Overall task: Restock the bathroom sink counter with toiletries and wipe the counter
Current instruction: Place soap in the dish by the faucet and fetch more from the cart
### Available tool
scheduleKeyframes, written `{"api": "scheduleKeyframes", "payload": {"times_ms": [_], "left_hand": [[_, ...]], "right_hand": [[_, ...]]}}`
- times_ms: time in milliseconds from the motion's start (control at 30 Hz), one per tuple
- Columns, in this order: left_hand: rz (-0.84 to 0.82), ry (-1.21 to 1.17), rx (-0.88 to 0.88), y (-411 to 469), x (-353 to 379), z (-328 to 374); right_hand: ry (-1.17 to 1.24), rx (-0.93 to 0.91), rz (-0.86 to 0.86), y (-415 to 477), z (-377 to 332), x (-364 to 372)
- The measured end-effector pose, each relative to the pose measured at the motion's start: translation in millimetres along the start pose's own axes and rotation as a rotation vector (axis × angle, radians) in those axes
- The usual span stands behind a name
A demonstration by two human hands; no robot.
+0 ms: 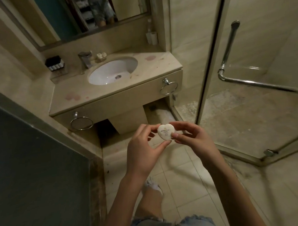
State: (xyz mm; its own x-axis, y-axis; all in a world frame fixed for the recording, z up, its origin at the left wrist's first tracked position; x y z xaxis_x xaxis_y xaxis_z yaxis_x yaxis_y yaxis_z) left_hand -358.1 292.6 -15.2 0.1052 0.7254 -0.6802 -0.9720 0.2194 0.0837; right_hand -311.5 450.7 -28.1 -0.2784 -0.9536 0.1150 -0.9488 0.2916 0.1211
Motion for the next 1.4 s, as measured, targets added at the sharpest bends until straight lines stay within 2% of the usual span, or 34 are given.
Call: {"api": "scheduleKeyframes", "payload": {"times_ms": [333,700,900,1133,1400], "left_hand": [[-0.102,-0.102,0.068,154,29,-4],[0.03,-0.136,0.025,359,1,-27],[0.103,-0.143,0.038,421,-2,-53],[0.092,-0.099,-0.105,489,-7,-77],[0.176,-0.092,-0.103,606,-14,-96]], "right_hand": [[-0.05,-0.008,0.092,140,19,-9],[-0.124,-0.059,0.0,355,18,43],[-0.13,-0.079,-0.066,425,31,69],[-0.064,-0.003,-0.107,502,61,91],[-0.05,-0.01,-0.148,627,83,118]]}}
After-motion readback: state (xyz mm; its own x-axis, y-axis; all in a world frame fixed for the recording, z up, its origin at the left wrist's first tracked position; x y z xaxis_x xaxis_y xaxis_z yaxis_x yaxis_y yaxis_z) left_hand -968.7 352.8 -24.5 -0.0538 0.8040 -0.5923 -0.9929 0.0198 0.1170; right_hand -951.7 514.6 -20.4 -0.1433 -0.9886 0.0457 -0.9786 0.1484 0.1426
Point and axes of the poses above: each hand's wrist, its own y-axis towards the middle knuckle, its own x-axis out of the palm, z = x × y, the point moved 1 cm from there along y, towards the middle knuckle, and after that the axes turned 14 degrees about -x, right-handed, at the moved point
